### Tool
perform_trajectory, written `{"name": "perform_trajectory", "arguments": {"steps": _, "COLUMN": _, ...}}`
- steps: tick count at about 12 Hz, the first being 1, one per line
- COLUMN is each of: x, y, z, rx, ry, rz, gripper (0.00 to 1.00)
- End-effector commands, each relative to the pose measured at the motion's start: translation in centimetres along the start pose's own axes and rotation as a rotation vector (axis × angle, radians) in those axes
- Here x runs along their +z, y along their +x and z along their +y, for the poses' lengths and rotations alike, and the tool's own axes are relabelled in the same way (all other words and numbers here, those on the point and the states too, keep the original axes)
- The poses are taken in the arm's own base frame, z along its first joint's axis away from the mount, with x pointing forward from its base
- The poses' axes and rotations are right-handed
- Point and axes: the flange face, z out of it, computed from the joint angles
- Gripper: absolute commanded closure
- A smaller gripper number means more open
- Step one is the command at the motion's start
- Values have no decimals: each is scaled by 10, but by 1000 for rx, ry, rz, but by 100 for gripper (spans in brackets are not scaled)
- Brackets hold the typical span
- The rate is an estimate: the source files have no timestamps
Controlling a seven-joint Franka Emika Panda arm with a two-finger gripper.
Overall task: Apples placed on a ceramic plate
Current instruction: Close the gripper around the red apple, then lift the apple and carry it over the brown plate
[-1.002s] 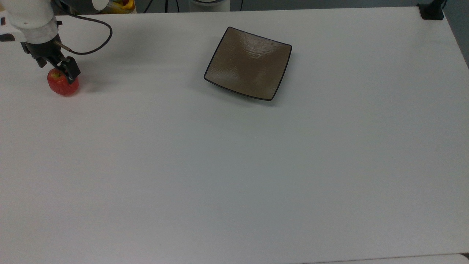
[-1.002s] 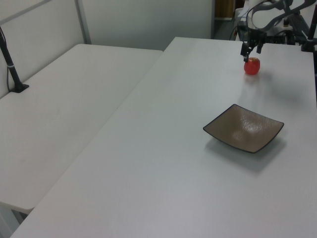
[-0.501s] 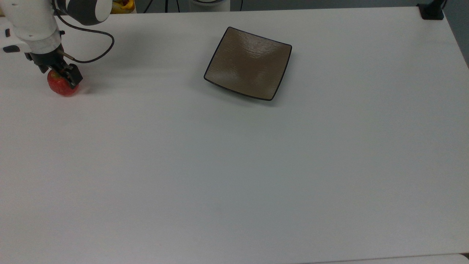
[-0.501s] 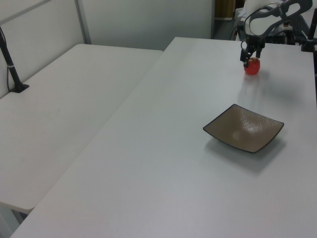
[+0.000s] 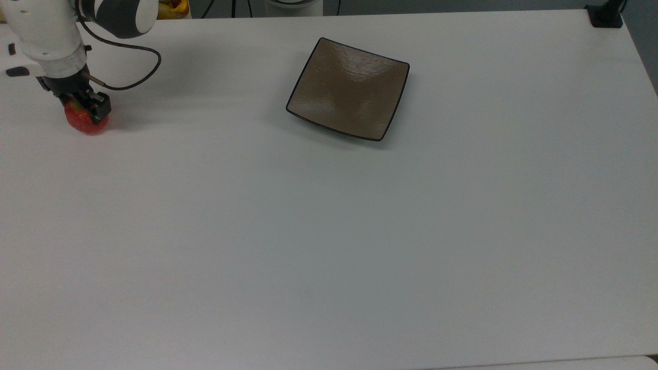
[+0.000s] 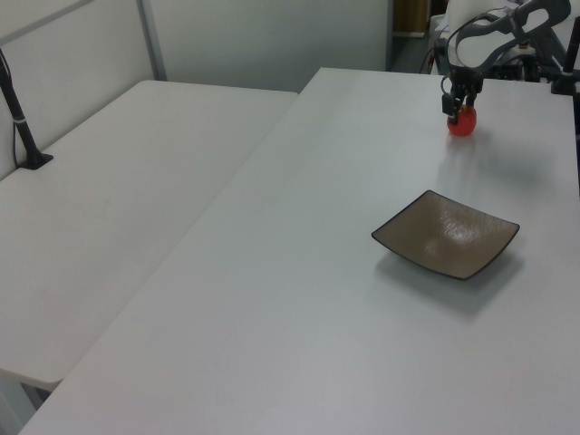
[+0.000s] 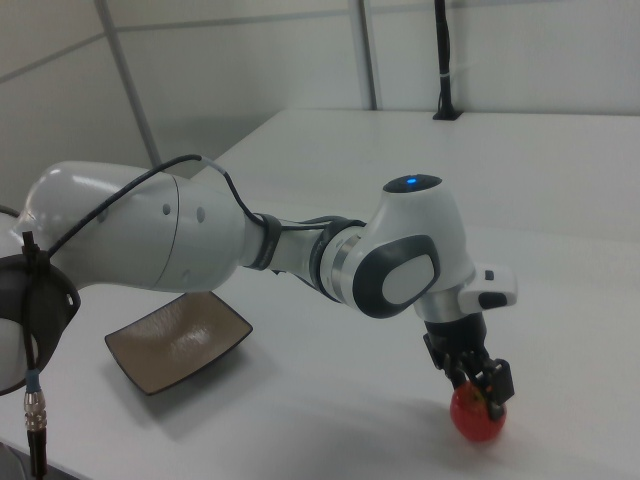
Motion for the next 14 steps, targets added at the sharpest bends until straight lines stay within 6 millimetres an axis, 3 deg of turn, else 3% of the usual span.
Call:
{"name": "perform_trajectory", "arguments": {"steps": 1, "x": -10, "y": 6, "z": -2, "rx": -3, "ry": -10, "rz": 38, "gripper": 44}}
{"name": "perform_trajectory", "arguments": {"steps": 4, "x": -45, "y": 19, "z": -6, "rx": 49, "ry": 3, "rz": 105, "gripper": 43}}
{"name": "perform_trajectory", "arguments": {"steps": 6, "x": -68, "y": 24, "z": -30, "rx": 93, "ry": 28, "rz": 144, "gripper": 43}}
{"name": "perform_trajectory", "arguments": {"steps": 7, "x": -88, "y": 27, "z": -52, "rx": 92, "ry": 51, "rz": 171, "gripper": 43}}
{"name": "perform_trajectory", "arguments": {"steps": 9, "x": -120, "y": 22, "z": -115, "rx": 95, "ry": 94, "rz": 197, "gripper": 42}}
{"name": "perform_trajectory", "arguments": {"steps": 14, "x": -169, "y": -34, "z": -240, "rx": -69, "ry": 113, "rz": 32, "gripper": 42}}
